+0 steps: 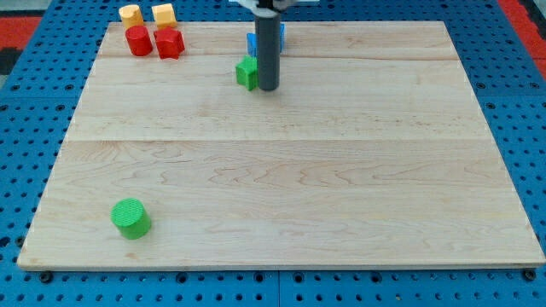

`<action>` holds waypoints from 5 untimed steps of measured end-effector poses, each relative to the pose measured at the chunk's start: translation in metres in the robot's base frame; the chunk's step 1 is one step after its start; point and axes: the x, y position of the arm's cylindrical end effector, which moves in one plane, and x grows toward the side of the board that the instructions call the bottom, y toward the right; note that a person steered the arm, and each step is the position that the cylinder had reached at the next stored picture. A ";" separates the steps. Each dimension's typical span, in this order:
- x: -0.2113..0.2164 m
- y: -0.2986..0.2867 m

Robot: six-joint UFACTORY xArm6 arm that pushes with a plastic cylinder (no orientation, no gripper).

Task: Push the green circle into the blue triangle

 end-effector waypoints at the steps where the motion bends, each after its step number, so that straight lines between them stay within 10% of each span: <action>1: -0.028 0.000; 2: 0.039 0.048; 4: 0.272 -0.099; 5: 0.300 -0.166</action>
